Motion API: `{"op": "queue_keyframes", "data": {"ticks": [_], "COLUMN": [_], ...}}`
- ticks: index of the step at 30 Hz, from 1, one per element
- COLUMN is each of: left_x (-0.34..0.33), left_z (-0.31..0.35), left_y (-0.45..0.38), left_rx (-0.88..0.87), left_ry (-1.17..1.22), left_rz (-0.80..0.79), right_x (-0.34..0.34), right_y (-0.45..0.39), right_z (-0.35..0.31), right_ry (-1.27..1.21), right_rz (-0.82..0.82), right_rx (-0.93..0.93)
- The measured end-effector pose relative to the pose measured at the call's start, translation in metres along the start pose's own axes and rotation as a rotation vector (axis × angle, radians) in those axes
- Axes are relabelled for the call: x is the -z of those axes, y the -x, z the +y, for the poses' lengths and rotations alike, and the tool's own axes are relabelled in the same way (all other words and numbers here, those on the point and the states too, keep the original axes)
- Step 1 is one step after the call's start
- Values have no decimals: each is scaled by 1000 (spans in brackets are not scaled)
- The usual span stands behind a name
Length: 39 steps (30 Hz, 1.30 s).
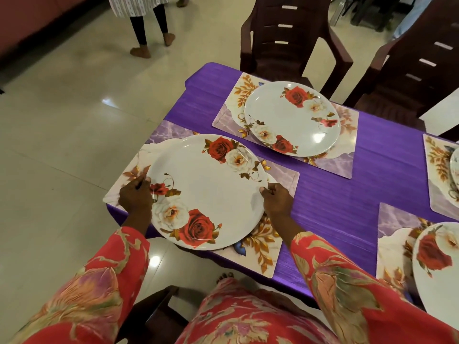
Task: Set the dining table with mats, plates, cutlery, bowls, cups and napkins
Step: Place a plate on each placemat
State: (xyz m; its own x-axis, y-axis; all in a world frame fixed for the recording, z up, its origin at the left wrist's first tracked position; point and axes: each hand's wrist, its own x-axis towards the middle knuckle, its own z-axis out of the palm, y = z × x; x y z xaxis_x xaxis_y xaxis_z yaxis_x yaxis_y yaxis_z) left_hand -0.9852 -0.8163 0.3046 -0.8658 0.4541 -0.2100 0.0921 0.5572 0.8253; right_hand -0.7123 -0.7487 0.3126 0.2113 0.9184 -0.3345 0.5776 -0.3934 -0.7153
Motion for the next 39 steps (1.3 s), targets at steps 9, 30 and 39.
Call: {"op": "queue_keyframes", "data": {"ticks": [9, 30, 39], "left_x": [0, -93, -182], "left_z": [-1, 72, 111], "left_y": [0, 92, 241], "left_rx": [-39, -752, -1069], "left_ry": [-65, -54, 100], "left_rz": [-22, -90, -473], "right_x": [1, 79, 186], "right_y": [-1, 4, 15], "right_z": [-4, 34, 97], "right_ry": [-37, -15, -111], "right_rz": [14, 126, 370], "right_rx": [-40, 137, 111]}}
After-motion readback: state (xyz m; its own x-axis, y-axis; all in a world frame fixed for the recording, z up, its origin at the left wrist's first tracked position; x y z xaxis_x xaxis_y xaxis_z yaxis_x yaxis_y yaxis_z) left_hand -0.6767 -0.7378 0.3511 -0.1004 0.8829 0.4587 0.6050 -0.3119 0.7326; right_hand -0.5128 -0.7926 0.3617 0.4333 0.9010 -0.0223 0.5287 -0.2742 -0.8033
